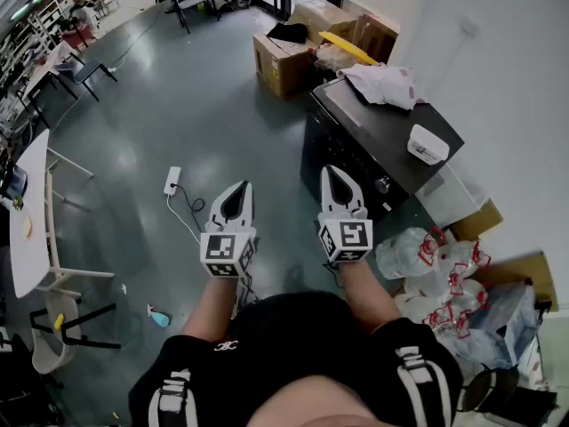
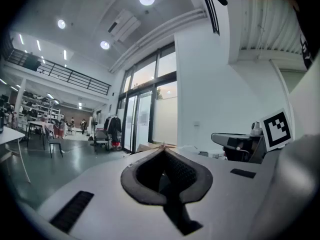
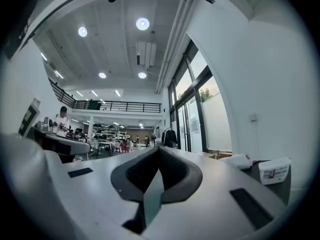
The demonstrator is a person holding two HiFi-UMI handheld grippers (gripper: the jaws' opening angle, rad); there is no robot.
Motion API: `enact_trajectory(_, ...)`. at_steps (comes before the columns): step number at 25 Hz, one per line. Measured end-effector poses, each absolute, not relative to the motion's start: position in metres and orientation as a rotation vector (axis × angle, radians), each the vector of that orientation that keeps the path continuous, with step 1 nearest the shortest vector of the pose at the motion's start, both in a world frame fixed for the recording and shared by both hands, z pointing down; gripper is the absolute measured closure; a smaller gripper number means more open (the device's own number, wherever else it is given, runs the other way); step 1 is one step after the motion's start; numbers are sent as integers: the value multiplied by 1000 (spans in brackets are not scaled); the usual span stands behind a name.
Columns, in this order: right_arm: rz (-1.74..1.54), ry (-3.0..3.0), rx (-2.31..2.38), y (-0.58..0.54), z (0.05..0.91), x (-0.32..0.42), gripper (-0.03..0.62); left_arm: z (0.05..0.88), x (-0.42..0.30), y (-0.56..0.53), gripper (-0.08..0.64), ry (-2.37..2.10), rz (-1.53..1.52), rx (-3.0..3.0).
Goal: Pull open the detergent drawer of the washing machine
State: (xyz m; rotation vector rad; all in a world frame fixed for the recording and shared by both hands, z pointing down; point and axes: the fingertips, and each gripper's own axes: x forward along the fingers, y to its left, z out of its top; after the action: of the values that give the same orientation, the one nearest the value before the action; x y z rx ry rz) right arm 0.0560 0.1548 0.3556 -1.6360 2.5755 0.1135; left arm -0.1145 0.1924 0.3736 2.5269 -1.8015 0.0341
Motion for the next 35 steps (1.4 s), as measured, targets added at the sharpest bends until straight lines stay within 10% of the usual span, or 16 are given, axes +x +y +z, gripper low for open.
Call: enact_trajectory(35, 155, 2504, -1775, 188, 370, 9, 591, 386, -164, 209, 557, -1672, 44, 2639)
